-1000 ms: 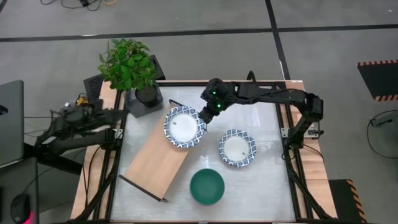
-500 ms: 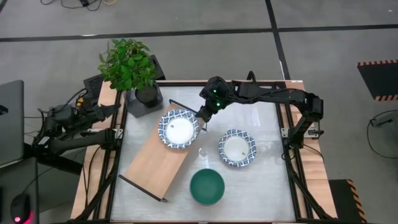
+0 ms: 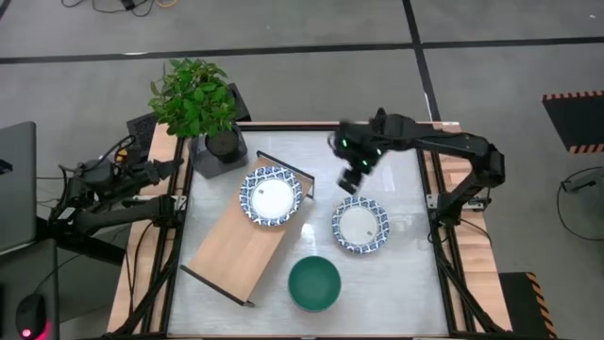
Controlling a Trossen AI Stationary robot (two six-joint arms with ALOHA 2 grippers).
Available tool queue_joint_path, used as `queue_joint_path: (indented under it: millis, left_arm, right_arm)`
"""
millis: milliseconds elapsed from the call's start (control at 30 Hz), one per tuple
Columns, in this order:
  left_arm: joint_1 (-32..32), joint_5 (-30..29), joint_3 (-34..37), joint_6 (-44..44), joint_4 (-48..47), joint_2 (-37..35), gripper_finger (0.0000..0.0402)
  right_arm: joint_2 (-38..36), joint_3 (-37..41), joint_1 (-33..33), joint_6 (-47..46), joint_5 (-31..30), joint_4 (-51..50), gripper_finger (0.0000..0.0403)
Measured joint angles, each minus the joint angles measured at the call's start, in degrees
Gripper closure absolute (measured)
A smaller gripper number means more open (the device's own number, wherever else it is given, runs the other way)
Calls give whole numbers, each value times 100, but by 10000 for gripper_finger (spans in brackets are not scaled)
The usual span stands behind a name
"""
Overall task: Place and stack bowls onto a shelf
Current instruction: Stack the white patterned bowl on the white patterned bowl on the shelf
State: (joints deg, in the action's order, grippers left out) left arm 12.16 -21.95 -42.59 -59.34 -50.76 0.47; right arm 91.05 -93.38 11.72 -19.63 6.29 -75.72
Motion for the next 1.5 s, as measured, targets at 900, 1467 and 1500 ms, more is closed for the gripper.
queue_joint_path:
  millis: [900,1467,1500]
  left_arm:
    - [0,-691,0,184,4,0,159]
    - [-2,-554,2,812,6,2,159]
    - [-1,-552,2,812,4,2,159]
  right_arm:
    - [-897,3837,-3201,-280,-927,3440,230]
    - [320,2667,-3673,-904,-1553,3047,230]
    - [368,2636,-3699,-905,-1623,3009,230]
